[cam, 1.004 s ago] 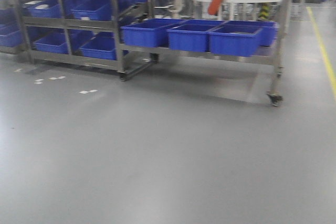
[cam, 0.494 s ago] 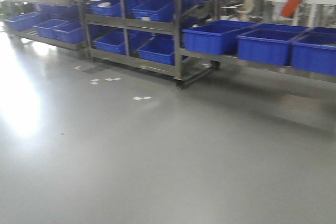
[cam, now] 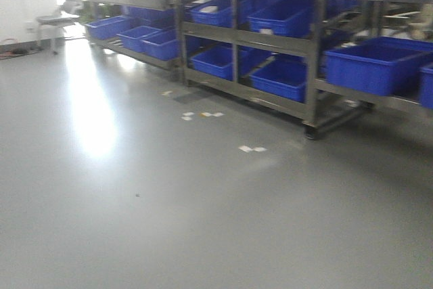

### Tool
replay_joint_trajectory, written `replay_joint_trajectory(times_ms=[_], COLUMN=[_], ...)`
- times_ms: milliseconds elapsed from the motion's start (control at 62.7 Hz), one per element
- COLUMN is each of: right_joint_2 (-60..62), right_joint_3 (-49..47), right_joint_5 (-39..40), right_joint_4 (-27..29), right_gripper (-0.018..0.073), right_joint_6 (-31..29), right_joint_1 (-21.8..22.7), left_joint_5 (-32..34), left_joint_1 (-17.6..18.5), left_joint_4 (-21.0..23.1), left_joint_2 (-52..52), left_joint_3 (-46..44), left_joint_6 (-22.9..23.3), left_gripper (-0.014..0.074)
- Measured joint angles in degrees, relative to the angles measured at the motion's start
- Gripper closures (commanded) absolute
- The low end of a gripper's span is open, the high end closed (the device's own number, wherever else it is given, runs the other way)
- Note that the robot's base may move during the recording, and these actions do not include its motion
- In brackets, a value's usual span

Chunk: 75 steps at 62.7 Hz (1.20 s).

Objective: Pick and sort blue part to right shelf
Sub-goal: 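Drive the base across the floor to the rack of blue bins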

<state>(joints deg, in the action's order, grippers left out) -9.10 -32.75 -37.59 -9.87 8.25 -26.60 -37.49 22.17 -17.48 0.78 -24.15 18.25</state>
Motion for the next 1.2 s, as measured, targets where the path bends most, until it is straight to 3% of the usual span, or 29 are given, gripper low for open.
replay_joint_trajectory(times_ms=[1195], right_joint_2=[0.0], right_joint_3=[0.0], right_joint_5=[0.0], right_joint_4=[0.0], right_gripper=[0.0218], right_joint_6=[0.0], right_joint_1=[0.0], left_joint_5=[0.0], left_joint_1=[0.0], left_joint_4=[0.0], left_joint_2=[0.0], left_joint_3=[0.0], left_joint_6=[0.0], left_gripper=[0.0263])
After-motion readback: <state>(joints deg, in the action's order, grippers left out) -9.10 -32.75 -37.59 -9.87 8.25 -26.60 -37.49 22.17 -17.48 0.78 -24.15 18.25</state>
